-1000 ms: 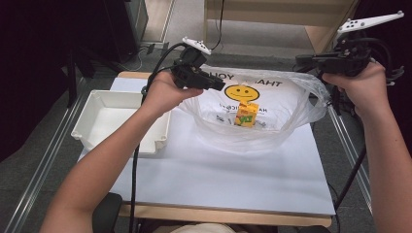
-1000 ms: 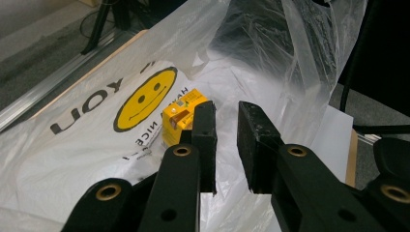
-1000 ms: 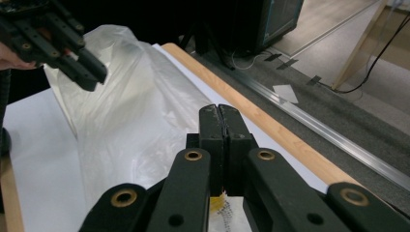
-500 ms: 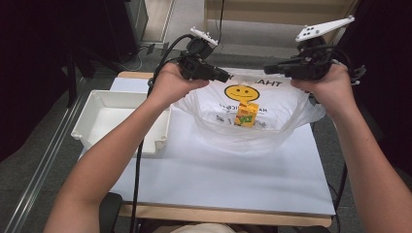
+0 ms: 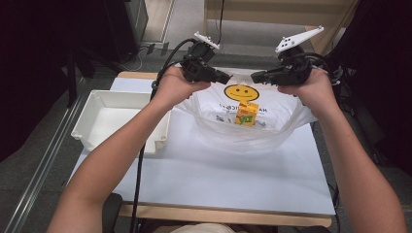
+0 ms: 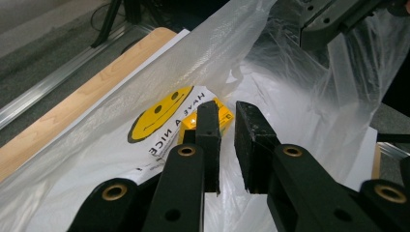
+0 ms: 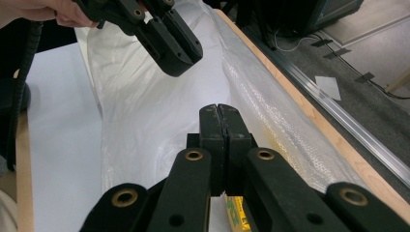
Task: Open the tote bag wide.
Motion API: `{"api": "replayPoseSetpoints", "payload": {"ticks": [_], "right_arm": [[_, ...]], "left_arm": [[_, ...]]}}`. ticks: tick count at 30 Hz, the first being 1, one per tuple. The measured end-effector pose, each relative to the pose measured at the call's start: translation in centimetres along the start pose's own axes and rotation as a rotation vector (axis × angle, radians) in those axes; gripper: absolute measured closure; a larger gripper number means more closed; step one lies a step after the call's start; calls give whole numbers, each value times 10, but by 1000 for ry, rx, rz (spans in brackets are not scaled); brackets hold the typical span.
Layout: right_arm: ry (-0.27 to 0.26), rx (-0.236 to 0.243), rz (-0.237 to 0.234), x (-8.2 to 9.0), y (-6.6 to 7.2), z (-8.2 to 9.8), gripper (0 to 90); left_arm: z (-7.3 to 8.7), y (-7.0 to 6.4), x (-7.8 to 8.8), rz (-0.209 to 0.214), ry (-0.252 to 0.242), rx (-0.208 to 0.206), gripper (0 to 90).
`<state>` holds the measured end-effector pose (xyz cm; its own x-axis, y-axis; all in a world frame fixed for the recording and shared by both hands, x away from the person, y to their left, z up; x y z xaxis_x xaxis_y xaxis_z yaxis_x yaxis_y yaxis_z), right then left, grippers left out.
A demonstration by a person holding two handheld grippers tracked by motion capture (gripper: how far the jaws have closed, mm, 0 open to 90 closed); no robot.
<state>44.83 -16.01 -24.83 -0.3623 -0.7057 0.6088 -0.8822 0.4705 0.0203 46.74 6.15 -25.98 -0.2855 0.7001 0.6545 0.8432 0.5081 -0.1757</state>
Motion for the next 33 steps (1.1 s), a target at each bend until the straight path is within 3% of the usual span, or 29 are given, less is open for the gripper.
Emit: {"api": "replayPoseSetpoints", "payload": {"ticks": [10, 12, 30, 33], "right_arm": [[49, -19, 56, -16, -8, 16, 895], [48, -51, 75, -18, -14, 24, 894], [40, -135, 152, -22, -30, 52, 887], [64, -179, 150, -24, -32, 58, 875]], "left_arm": [[7, 17, -20, -69, 17, 34, 802], [10, 21, -22, -82, 9, 44, 802], [18, 28, -45, -119, -2, 69, 794], [23, 32, -49, -116, 4, 83, 790]]}}
Point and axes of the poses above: each handheld gripper's, and its own axes: x roughly backward along the jaws, z roughly out of its underside, y roughly to its left, the point moved 3 cm from there along -x, roughly forward along the jaws, and after that the axes turned 2 degrees about x, right-handed, at the moved point
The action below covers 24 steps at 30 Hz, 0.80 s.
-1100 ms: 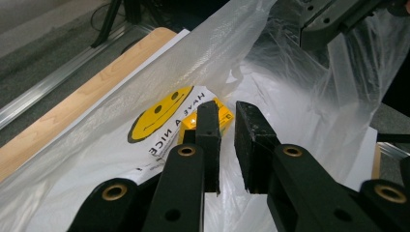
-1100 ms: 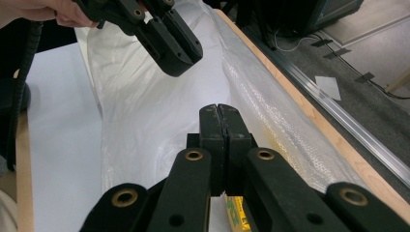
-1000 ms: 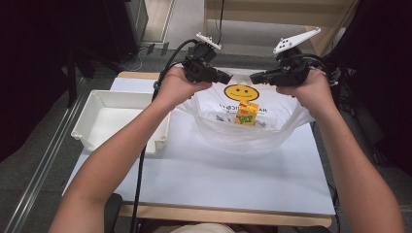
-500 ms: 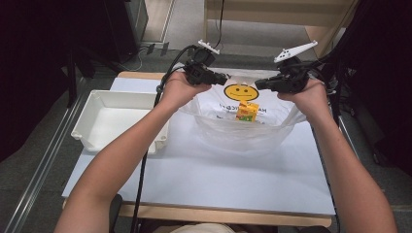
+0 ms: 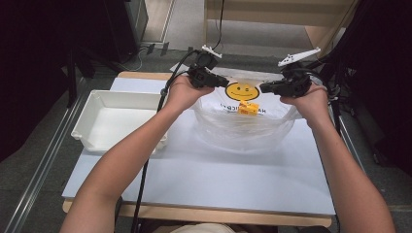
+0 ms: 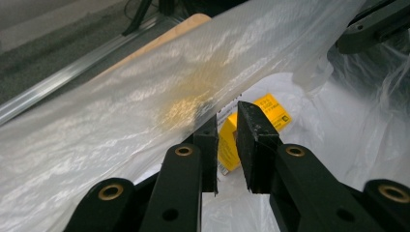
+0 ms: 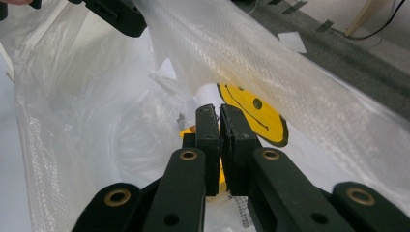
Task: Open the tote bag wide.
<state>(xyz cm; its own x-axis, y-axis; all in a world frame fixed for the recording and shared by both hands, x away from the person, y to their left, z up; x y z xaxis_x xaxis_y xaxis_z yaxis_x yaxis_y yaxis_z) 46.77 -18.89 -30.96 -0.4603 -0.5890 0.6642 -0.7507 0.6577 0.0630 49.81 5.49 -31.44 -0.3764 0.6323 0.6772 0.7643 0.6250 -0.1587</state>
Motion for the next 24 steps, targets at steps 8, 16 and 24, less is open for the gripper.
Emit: {"api": "replayPoseSetpoints", "payload": {"ticks": [8, 16, 24], "right_arm": [[-6, -29, 8, -2, -7, 9, 869], [-11, -50, 28, -5, -14, 18, 868], [2, -85, 50, -8, -22, 29, 868]], "left_arm": [[7, 13, -6, -5, 13, 42, 791], [10, 20, -9, -23, 19, 62, 792], [18, 28, -15, -37, 24, 95, 788]]}}
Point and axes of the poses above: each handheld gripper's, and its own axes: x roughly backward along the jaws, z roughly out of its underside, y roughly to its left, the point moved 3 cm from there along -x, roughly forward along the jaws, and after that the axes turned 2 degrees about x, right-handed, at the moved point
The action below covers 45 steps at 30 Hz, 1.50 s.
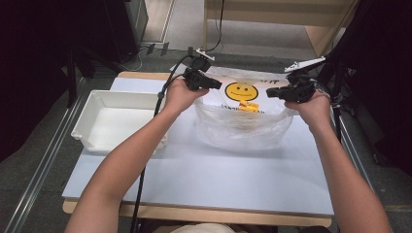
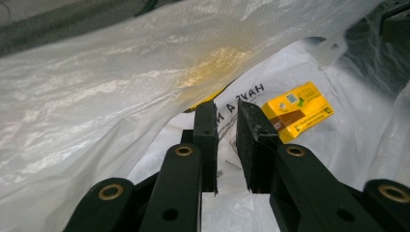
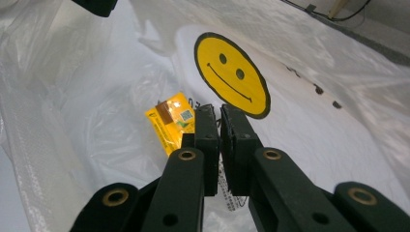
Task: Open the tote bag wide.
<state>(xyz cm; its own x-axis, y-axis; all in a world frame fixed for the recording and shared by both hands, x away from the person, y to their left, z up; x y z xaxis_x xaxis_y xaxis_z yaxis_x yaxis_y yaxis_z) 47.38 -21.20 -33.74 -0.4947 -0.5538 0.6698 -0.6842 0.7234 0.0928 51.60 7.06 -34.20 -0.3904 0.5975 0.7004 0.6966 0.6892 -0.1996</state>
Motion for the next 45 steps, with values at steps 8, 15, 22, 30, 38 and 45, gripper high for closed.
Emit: {"api": "replayPoseSetpoints", "payload": {"ticks": [8, 15, 22, 30, 38, 45], "right_arm": [[-6, -41, 12, -1, -6, 12, 873], [-16, -78, 33, -3, -14, 28, 877], [-21, -119, 36, -2, -20, 44, 877], [-14, -123, 36, -7, -20, 50, 876], [-8, -118, 40, -16, -18, 50, 876], [10, -133, 37, -26, -19, 55, 874]], "left_arm": [[6, 7, -6, -7, 11, 24, 786], [11, 10, -9, -19, -8, 44, 782], [20, 17, -17, -37, 15, 68, 786], [23, 20, -23, -53, 40, 63, 785], [28, 19, -30, -45, 34, 68, 784], [35, 25, -37, -59, 53, 85, 782]]}}
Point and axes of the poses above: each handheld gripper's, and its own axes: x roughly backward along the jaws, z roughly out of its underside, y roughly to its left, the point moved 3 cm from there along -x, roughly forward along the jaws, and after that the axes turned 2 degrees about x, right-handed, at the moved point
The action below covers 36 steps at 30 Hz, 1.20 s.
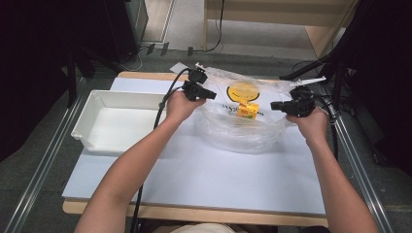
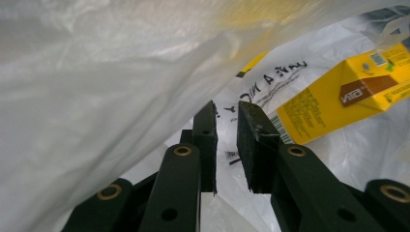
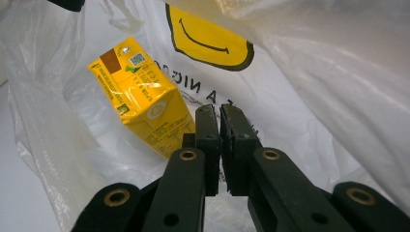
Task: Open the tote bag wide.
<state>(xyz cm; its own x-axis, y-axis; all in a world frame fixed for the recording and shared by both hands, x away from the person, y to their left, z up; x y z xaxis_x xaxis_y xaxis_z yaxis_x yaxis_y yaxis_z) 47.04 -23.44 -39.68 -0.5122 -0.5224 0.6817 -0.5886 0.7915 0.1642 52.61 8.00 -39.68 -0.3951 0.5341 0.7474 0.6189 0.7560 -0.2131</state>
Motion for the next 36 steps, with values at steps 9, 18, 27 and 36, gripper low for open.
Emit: {"api": "replayPoseSetpoints", "payload": {"ticks": [9, 18, 27, 36], "right_arm": [[-20, -24, 12, -10, -5, 7, 871], [-25, -67, 22, -20, -17, 20, 866], [-34, -95, 32, -26, -25, 32, 863], [-35, -99, 46, -37, -29, 42, 860]], "left_arm": [[3, 5, -12, -18, -3, 20, 783], [5, 9, -23, -33, 0, 35, 782], [16, 18, -36, -36, -15, 81, 785], [27, 24, -47, -41, -9, 108, 782]]}}
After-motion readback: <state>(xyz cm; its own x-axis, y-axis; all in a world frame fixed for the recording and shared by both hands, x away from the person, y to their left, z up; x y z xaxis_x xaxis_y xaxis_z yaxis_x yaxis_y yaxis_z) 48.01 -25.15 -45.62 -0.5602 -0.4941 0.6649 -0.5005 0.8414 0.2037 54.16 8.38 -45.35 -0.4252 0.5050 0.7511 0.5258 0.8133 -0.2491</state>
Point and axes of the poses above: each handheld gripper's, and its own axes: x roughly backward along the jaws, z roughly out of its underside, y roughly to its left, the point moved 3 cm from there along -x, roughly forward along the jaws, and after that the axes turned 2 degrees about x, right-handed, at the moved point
